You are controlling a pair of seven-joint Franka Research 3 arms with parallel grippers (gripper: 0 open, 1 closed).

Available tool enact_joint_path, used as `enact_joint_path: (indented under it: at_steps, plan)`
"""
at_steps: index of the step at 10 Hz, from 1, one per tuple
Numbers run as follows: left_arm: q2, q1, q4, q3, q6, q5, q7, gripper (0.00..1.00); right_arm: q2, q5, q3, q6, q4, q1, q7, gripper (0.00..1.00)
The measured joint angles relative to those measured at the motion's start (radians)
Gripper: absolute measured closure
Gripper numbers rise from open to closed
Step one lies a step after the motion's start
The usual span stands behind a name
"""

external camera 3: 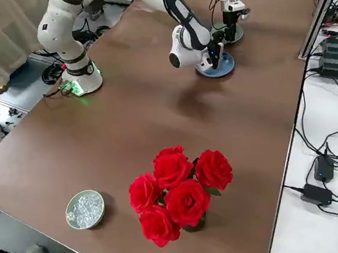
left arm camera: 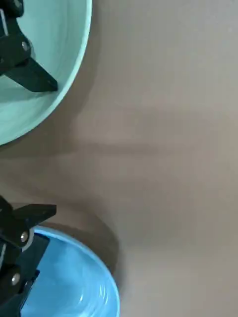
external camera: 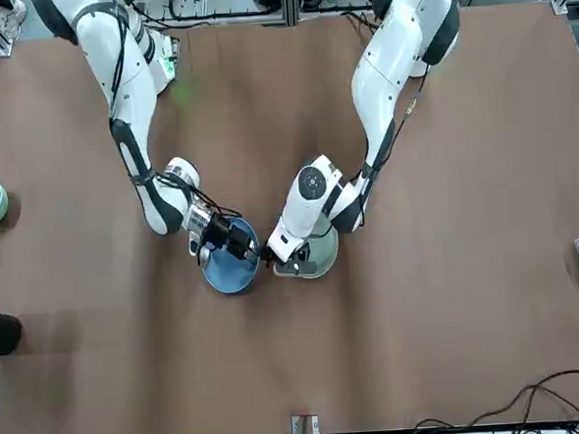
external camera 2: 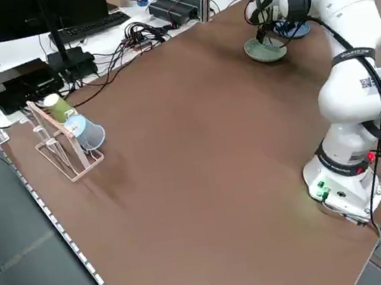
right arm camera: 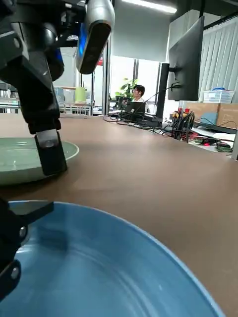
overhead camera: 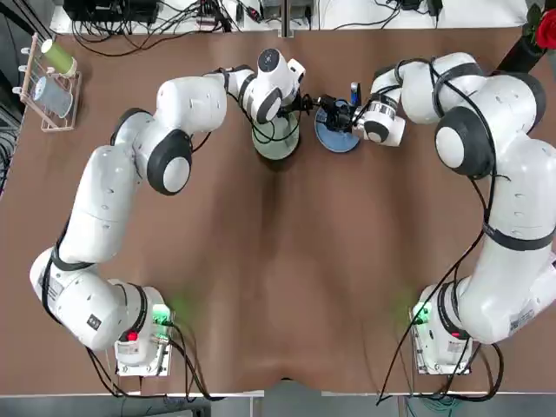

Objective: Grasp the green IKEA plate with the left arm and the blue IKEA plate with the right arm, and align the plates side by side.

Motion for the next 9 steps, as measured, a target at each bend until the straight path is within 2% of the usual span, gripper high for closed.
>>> enact_joint_path:
  at_steps: [9]
  plan:
    - [0.000,0.000,0.011,0.005,0.004,0.000,0.000,0.00,0.003,0.001,-0.003,0.000,0.018,0.000,0.001,0.04]
